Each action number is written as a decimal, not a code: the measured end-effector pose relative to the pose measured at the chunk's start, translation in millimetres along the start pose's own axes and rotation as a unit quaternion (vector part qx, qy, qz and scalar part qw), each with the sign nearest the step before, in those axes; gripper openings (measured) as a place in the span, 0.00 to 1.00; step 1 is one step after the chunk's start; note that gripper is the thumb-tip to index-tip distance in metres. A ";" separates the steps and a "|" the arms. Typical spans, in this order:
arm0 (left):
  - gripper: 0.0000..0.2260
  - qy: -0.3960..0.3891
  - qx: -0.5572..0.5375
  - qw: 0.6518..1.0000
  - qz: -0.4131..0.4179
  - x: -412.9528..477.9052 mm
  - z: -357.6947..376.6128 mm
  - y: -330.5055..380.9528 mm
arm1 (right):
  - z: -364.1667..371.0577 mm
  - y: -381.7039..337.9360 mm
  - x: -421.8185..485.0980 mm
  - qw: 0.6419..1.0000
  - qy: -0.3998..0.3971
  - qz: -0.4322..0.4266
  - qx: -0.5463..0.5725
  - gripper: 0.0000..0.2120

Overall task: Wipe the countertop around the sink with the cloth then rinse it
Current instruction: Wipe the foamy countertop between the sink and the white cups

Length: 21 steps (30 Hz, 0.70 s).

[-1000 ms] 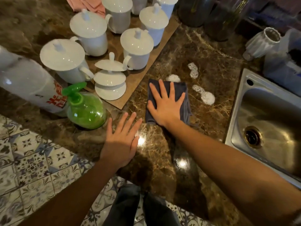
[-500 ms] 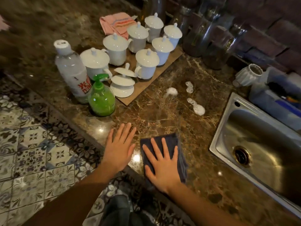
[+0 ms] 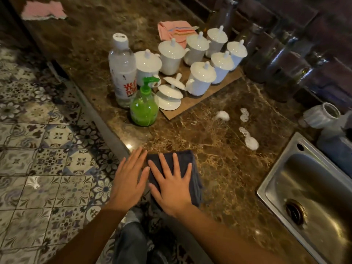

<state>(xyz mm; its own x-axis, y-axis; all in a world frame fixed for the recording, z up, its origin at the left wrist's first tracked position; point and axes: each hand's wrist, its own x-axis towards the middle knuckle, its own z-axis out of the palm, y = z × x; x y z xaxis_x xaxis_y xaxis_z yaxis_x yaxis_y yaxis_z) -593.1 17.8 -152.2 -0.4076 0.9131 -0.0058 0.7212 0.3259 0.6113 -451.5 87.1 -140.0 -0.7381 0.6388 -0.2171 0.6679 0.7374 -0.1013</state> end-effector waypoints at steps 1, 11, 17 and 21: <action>0.32 0.013 -0.027 0.999 -0.010 2.3 -3.6 2.1 | -3.3 -7.8 20.3 1.000 0.004 -0.007 0.004 0.28; 0.29 -0.003 -0.036 0.997 -0.073 3.8 -12.1 13.8 | -11.3 -30.0 72.1 0.999 -0.032 -0.025 -0.012 0.34; 0.24 -0.023 -0.095 0.987 -0.130 -4.5 -6.3 62.7 | -5.5 -19.1 5.8 0.998 -0.046 0.044 0.020 0.36; 0.25 -0.050 -0.059 0.987 -0.140 -19.0 20.9 101.2 | -4.4 -5.3 -32.0 0.984 0.009 0.138 0.113 0.33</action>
<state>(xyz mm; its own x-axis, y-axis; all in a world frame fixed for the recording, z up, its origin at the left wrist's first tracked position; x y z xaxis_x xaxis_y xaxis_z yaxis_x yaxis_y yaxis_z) -500.7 38.5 -106.8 -0.5199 0.8133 -0.2614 0.5163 0.5430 0.6623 -431.8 63.8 -128.3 -0.5255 0.8131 -0.2503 0.8460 0.4682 -0.2550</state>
